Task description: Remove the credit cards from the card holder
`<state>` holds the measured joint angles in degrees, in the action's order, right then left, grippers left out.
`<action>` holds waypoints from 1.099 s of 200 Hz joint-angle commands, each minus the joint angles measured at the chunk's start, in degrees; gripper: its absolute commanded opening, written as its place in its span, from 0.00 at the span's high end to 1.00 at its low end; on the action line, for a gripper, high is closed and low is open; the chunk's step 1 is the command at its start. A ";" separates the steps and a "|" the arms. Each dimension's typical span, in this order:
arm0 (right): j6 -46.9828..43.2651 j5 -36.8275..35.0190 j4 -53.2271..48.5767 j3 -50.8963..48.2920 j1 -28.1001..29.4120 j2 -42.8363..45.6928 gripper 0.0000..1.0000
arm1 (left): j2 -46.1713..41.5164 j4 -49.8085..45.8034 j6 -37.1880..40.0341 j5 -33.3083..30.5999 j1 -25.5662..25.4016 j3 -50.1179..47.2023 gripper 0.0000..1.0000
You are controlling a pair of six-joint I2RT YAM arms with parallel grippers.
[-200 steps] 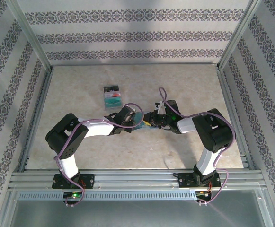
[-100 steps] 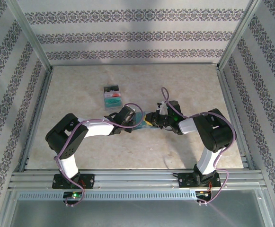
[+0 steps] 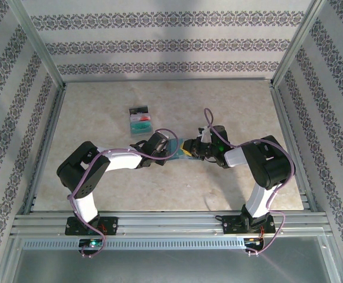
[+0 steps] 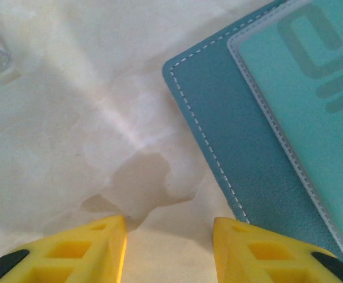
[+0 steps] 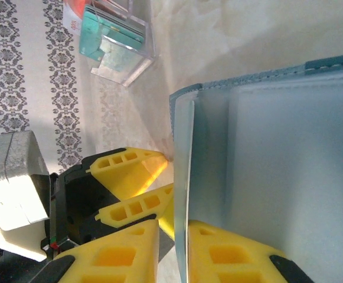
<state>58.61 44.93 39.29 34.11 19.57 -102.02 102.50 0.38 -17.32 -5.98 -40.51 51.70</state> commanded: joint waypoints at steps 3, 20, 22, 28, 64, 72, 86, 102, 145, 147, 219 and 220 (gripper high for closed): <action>-0.18 1.71 2.72 -0.71 -0.72 0.34 0.80 | 1.45 -4.15 0.10 0.53 -0.80 0.62 0.57; -0.21 1.76 3.07 -0.91 -0.85 0.12 0.81 | 1.48 -4.21 0.10 0.53 -0.80 0.59 0.57; -0.17 1.75 3.12 -0.96 -0.85 0.08 0.81 | 1.43 -4.24 0.10 0.53 -0.77 0.59 0.57; -0.23 1.83 3.17 -0.93 -0.85 0.00 0.82 | 1.46 -4.25 0.10 0.52 -0.80 0.67 0.57; 0.11 1.96 3.25 -1.32 -1.46 -0.42 0.82 | 1.66 -4.40 0.10 0.48 -0.77 0.91 0.57; 0.23 2.06 3.18 -1.49 -1.64 -0.53 0.82 | 1.74 -4.49 0.10 0.53 -0.76 0.94 0.57; 0.36 2.29 4.69 -1.66 -1.90 -0.64 0.81 | 1.78 -4.59 0.10 0.53 -0.71 1.07 0.57; 0.55 2.49 4.89 -1.76 -2.17 -0.59 0.80 | 1.69 -4.69 0.18 0.44 -0.73 1.05 0.57; 0.74 2.72 5.27 -2.02 -2.50 -0.46 0.81 | 1.85 -4.86 0.27 0.44 -0.71 1.22 0.57; 0.72 2.73 5.27 -2.02 -2.52 -0.46 0.81 | 1.86 -4.86 0.27 0.44 -0.71 1.26 0.57; 0.70 2.47 5.55 -2.11 -2.51 -2.36 0.83 | -6.27 -2.63 -2.14 0.80 -0.85 1.74 0.54; 0.71 2.46 5.59 -2.11 -2.43 -2.38 0.83 | -6.44 -2.61 -2.16 0.80 -0.82 1.78 0.54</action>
<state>58.85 46.17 42.35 32.38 17.37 -103.15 101.43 -1.56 -17.65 -5.56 -40.53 52.53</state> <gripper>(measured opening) 0.163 0.449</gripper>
